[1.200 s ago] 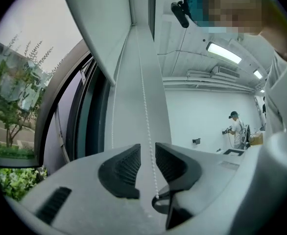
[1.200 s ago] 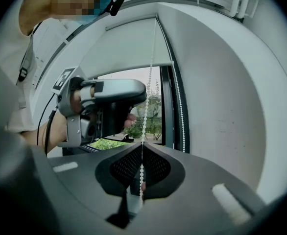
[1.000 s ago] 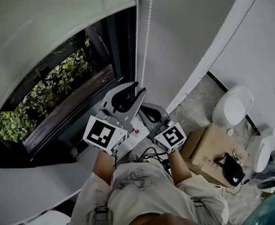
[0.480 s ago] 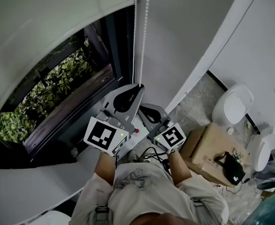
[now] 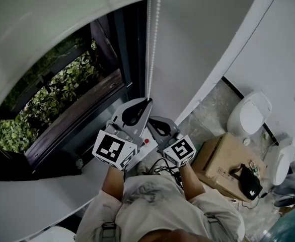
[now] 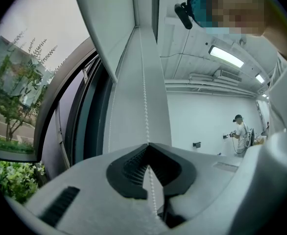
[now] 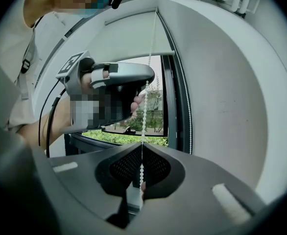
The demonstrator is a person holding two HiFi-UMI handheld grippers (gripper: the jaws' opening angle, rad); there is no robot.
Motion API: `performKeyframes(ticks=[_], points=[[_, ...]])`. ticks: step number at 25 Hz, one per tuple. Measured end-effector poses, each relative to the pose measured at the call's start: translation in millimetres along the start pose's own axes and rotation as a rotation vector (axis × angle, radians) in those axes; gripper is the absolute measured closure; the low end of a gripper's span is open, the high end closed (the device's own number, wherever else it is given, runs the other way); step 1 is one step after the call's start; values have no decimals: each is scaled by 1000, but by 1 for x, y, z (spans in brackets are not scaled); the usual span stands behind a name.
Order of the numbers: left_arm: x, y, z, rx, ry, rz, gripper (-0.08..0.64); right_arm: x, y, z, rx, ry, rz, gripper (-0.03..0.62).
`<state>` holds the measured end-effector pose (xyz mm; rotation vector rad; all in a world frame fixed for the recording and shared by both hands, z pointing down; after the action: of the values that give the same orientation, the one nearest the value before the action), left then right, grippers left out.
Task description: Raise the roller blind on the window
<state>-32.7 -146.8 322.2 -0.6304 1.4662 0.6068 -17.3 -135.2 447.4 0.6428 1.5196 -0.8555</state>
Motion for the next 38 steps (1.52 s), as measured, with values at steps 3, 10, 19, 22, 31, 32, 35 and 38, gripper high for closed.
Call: performKeyframes(ticks=[3,10,19,22,31,32,35,38], points=[[-10,-1,1,0,10,-16,549,-10,-1,-1,0,-5,-23,581],[-31,-1,2,-8,39,-46,549,-30,-2,-1,0,-27,-54,582],[-58,-3,5,-6,81,-91,549,-58,-4,0,2,-52,-106,582],[-69,-3,6,-4,99,-106,549,-68,-5,-1,7,-62,-125,581],[-92,1,12,0,132,-132,549,-87,-2,-4,9,-75,-157,581],[-93,2,13,1,132,-134,549,-88,-1,-4,9,-76,-161,581],[-95,3,14,2,133,-134,549,-93,2,-7,22,-90,-158,581],[-94,4,16,3,131,-135,549,-93,5,-11,23,-78,-143,578]])
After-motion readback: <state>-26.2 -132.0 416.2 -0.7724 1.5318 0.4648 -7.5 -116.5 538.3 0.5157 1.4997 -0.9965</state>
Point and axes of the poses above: the fingertips, and each gripper's own axes: y backward along the fingers, z to its right, x out of its top, the point moved 2 cm from there along y, backward along the fingers, and after that the axes turned 8 degrees about -z, right-handed, at the moved point
